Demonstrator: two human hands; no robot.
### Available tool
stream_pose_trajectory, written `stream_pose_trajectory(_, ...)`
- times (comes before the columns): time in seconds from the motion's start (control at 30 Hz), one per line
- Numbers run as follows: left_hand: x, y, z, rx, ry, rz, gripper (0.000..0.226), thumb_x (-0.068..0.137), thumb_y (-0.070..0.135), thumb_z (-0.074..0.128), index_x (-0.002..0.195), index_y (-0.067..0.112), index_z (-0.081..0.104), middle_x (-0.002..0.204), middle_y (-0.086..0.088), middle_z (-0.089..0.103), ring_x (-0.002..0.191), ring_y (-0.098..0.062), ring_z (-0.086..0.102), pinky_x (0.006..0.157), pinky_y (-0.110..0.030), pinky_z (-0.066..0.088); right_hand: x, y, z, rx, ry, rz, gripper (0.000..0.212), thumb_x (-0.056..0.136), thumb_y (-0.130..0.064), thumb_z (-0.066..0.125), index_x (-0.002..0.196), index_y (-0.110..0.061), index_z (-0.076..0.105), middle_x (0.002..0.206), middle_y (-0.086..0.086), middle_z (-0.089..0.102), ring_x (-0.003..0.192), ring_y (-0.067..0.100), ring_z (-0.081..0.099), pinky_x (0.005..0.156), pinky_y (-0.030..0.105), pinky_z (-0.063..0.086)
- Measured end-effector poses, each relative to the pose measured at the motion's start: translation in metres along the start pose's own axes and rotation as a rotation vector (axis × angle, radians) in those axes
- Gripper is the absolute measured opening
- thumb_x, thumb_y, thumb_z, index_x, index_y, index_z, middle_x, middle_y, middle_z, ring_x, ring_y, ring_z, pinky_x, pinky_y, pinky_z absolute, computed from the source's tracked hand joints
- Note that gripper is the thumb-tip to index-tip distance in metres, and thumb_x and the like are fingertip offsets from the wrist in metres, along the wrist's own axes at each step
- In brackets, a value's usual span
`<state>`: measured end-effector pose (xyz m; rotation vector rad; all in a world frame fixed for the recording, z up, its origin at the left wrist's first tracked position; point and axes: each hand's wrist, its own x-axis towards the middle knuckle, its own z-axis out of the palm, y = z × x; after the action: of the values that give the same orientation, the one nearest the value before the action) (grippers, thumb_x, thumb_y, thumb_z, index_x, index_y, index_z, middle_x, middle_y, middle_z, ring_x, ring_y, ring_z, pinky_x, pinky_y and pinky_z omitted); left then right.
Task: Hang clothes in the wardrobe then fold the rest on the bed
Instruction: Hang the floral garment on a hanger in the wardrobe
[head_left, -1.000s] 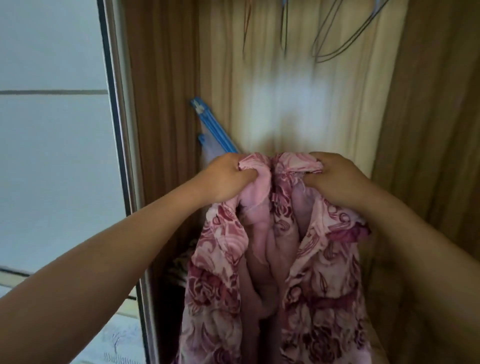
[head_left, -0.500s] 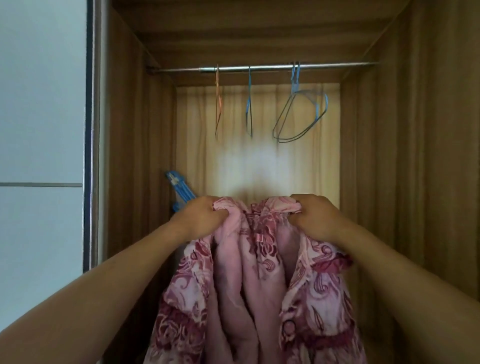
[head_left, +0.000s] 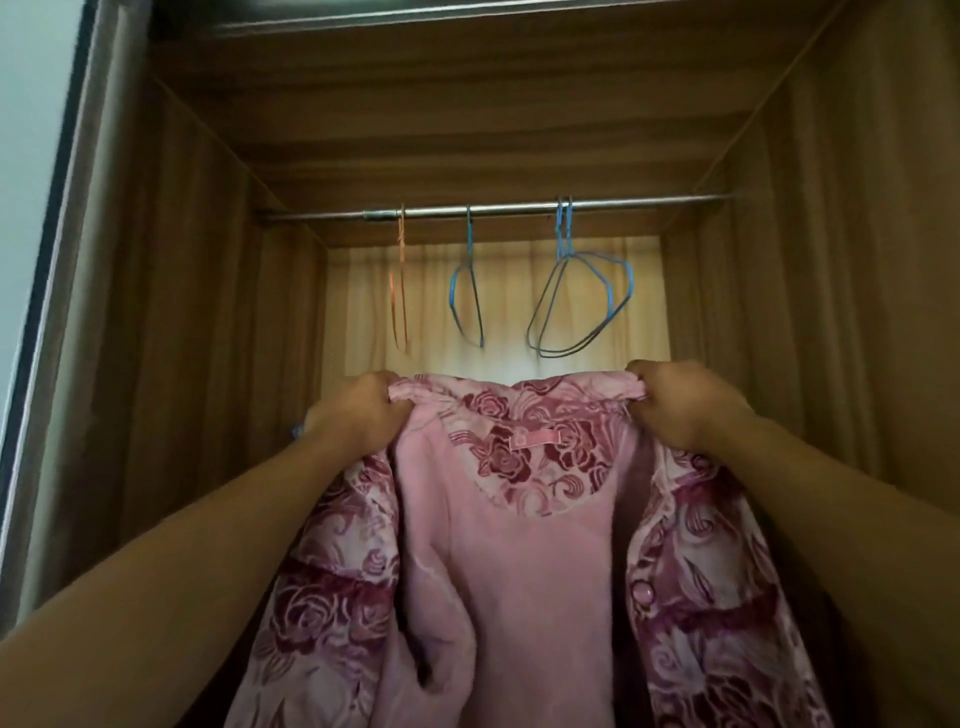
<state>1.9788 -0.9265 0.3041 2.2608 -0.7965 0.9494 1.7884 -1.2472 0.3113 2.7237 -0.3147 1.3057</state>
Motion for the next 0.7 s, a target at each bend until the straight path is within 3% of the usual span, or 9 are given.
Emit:
stream_pose_trajectory(0.17,0.0,-0.016,0.069,-0.003,-0.048,0.003,0.023,0.092,0.041,0.055,0.1,0.023,0.066,0.109,-0.011,0.071,0.104,-0.034,0.065,0.086,-0.038,0.053,-0.008,0.022,0.061,-0.034,-0.133,0.059,0.022,0.092,-0.038,0.057,0.111,-0.028,0.059,0.11,0.009,0.07,0.096,0.033,0.064,0.081,0.041,0.055)
stream_pose_trajectory(0.3,-0.033,-0.041,0.13,0.04,-0.278,-0.012,0.019,0.094,0.045,0.054,0.092,0.027,0.062,0.111,-0.009,0.071,0.107,-0.032,0.065,0.087,-0.037,0.052,-0.05,0.039,0.14,0.021,-0.335,0.106,0.036,0.093,-0.041,0.057,0.126,-0.028,0.062,0.126,0.006,0.069,0.109,0.029,0.065,0.093,0.038,0.053)
stream_pose_trajectory(0.37,-0.058,-0.056,0.158,0.065,-0.427,-0.058,0.025,0.094,0.047,0.055,0.102,0.026,0.066,0.114,-0.008,0.07,0.109,-0.031,0.065,0.091,-0.038,0.052,-0.081,0.046,0.182,0.067,-0.447,0.142,0.043,0.093,-0.039,0.061,0.132,-0.021,0.063,0.132,0.008,0.067,0.118,0.029,0.063,0.097,0.037,0.051)
stream_pose_trajectory(0.43,-0.086,-0.071,0.186,0.121,-0.61,-0.088,0.044,0.086,0.047,0.061,0.123,0.024,0.065,0.122,-0.006,0.068,0.11,-0.028,0.066,0.095,-0.04,0.052,-0.115,0.051,0.223,0.098,-0.555,0.169,0.042,0.091,-0.038,0.062,0.128,-0.018,0.066,0.128,0.009,0.068,0.117,0.03,0.064,0.095,0.037,0.051)
stream_pose_trajectory(0.5,-0.114,-0.085,0.212,0.157,-0.759,-0.11,0.058,0.078,0.047,0.065,0.131,0.022,0.063,0.131,-0.006,0.064,0.117,-0.027,0.062,0.101,-0.041,0.049,-0.147,0.054,0.26,0.109,-0.676,0.172,0.04,0.093,-0.038,0.063,0.126,-0.017,0.067,0.127,0.01,0.068,0.117,0.028,0.063,0.095,0.036,0.049)
stream_pose_trajectory(0.6,-0.154,-0.103,0.25,0.077,-0.838,-0.187,0.057,0.088,0.05,0.063,0.137,0.022,0.06,0.14,-0.008,0.058,0.124,-0.026,0.057,0.106,-0.037,0.044,-0.187,0.053,0.302,0.189,-0.813,0.216,0.045,0.095,-0.038,0.068,0.134,-0.016,0.064,0.134,0.009,0.064,0.122,0.026,0.061,0.097,0.029,0.045)
stream_pose_trajectory(0.7,-0.18,-0.12,0.277,0.056,-0.853,-0.211,0.051,0.096,0.048,0.057,0.14,0.023,0.057,0.144,-0.009,0.055,0.128,-0.027,0.054,0.106,-0.035,0.043,-0.213,0.05,0.332,0.216,-0.913,0.338,0.048,0.091,-0.043,0.07,0.131,-0.017,0.063,0.129,0.008,0.065,0.117,0.027,0.062,0.086,0.031,0.046)
